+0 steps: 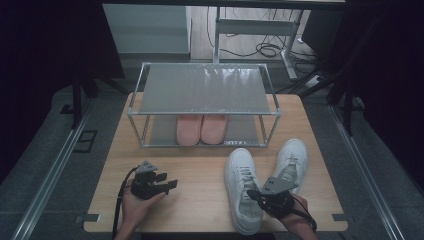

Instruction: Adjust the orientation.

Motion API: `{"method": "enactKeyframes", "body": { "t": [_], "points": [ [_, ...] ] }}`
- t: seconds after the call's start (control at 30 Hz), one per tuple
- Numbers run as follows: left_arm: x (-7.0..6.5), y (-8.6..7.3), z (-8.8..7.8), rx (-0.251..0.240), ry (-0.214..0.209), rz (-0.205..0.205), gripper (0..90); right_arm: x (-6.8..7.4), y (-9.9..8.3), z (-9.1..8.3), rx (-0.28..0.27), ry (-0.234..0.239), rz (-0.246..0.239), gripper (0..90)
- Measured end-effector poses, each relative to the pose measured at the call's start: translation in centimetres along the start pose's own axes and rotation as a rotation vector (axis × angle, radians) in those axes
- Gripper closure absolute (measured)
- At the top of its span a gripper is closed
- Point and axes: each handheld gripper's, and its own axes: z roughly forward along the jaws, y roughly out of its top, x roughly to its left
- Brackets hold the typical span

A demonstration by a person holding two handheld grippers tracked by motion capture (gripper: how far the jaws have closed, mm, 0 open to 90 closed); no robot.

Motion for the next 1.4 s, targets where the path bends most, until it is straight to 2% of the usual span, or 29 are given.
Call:
{"method": "enactKeyframes", "body": {
  "t": [0.13,0.17,0.23,0.3,0.4,0.53,0.57,0.83,0.9,0.93,1.17,1.4],
  "points": [
    [0.1,0.0,-0.1,-0.002,0.002,-0.003,44.4,0.1,0.4,-0.6,-0.013,-0.015,0.000,90.0],
    [0.1,0.0,-0.1,-0.001,0.002,-0.005,44.4,0.0,1.0,-1.7,-0.036,-0.048,-0.008,90.0],
    [0.1,0.0,-0.1,-0.002,0.001,-0.005,44.4,-0.3,1.4,-2.3,-0.052,-0.059,-0.002,90.0],
    [0.0,0.1,-0.1,-0.002,0.001,-0.002,44.4,-1.2,2.0,-3.0,-0.068,-0.108,0.014,90.0],
    [-0.1,0.1,-0.1,-0.001,-0.002,-0.001,44.4,-2.8,2.5,-3.1,-0.042,-0.130,0.040,90.0],
    [0.0,0.1,0.0,0.003,-0.002,0.000,44.4,-4.2,2.8,-1.5,0.043,-0.138,0.047,90.0],
    [0.0,0.1,0.0,0.003,-0.002,-0.001,44.4,-4.4,2.7,-0.7,0.079,-0.141,0.040,90.0],
    [-0.1,0.0,0.1,0.003,-0.007,0.001,44.3,-3.7,2.5,0.1,0.136,-0.140,0.028,90.0],
    [-0.1,0.0,0.1,0.004,-0.007,0.003,44.3,-3.6,2.5,0.3,0.157,-0.145,0.016,90.0],
    [-0.1,0.0,0.1,0.005,-0.008,0.002,44.3,-3.5,2.5,0.5,0.186,-0.161,0.012,90.0],
    [-0.2,0.0,0.1,0.003,-0.007,0.005,44.4,-3.5,2.5,0.8,0.213,-0.172,0.019,90.0],
    [-0.3,0.0,0.2,0.005,-0.010,0.007,44.3,-2.8,3.2,1.2,0.255,-0.195,-0.049,90.0]
  ]
}}
